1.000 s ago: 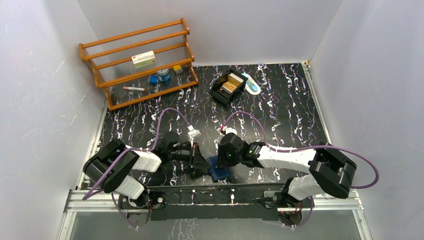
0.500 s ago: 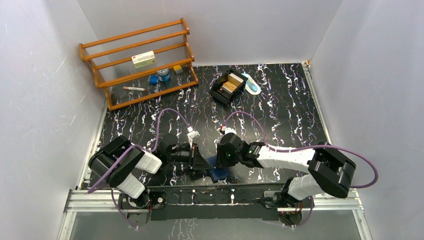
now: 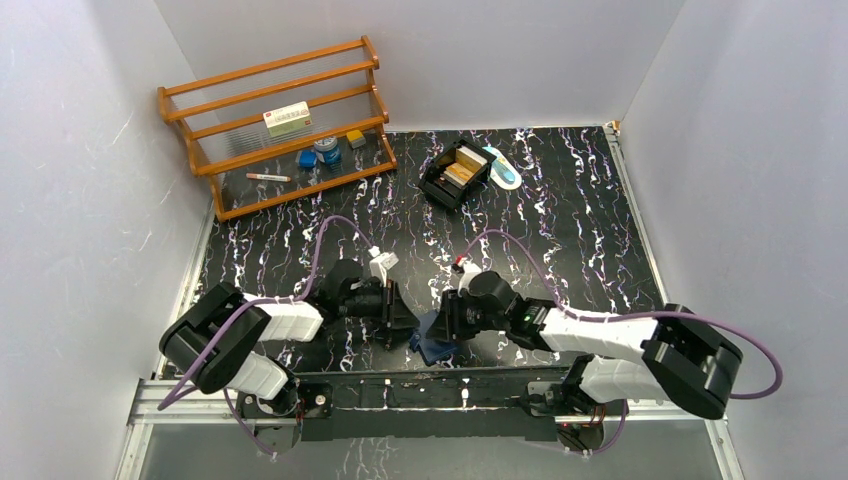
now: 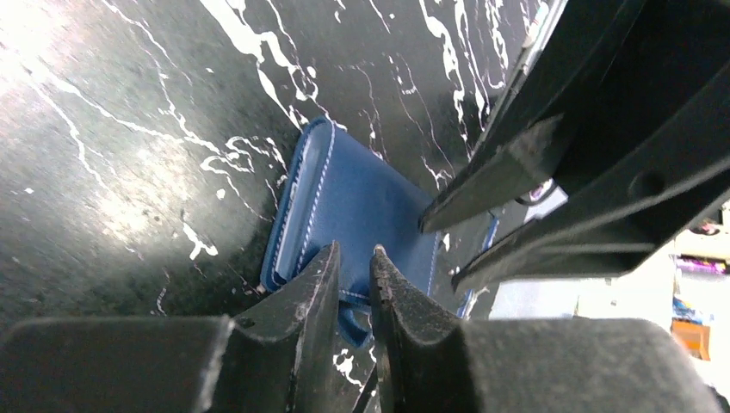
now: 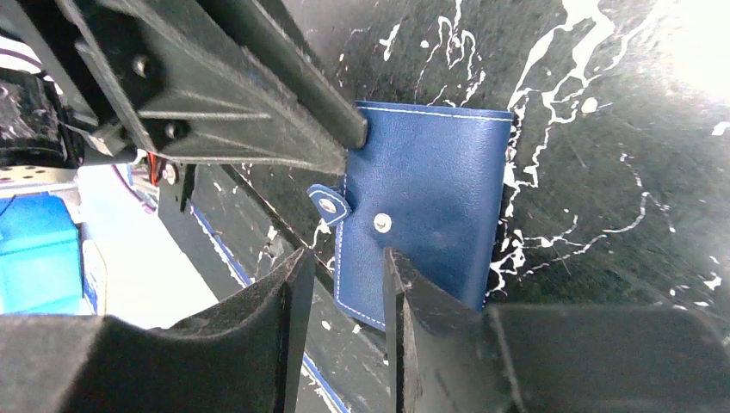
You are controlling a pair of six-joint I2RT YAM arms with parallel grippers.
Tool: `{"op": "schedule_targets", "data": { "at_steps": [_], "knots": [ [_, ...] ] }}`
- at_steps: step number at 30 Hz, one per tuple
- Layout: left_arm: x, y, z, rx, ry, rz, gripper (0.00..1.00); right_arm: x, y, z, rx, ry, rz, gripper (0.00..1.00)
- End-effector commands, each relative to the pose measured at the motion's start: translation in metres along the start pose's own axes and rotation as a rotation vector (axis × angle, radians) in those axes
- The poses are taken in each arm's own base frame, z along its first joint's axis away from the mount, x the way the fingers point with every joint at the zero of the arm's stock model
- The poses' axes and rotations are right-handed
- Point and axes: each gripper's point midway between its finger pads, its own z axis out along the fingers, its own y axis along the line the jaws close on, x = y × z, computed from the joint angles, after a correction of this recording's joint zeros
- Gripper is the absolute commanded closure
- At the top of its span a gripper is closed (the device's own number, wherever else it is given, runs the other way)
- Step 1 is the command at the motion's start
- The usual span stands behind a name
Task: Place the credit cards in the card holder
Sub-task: Close the card holder at the center of the board.
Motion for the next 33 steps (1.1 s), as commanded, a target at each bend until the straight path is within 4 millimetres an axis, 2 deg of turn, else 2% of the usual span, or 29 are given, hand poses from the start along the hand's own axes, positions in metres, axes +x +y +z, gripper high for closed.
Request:
{"op": "schedule_targets", "data": {
  "at_steps": [1,8,19,27,33],
  "knots": [
    [-0.024,-0.001,0.002,-0.078,-0.030,-0.007,0.80,-0.015,0.032,0.008,-0.123,0.001,-0.056,0.56],
    [-0.034,0.000,0.001,-0.145,0.008,-0.028,0.80,-0.019,0.038,0.019,-0.123,0.046,-0.128,0.50],
    [-0.022,0.015,0.002,-0.207,0.056,-0.098,0.83,-0.013,0.034,0.034,-0.106,0.124,-0.160,0.50],
    [-0.013,0.024,0.000,-0.244,0.078,-0.111,0.85,-0.009,0.031,0.035,-0.100,0.135,-0.148,0.60],
    [-0.012,0.024,0.000,-0.243,0.077,-0.118,0.85,-0.006,0.027,0.037,-0.095,0.148,-0.151,0.60]
  ]
}}
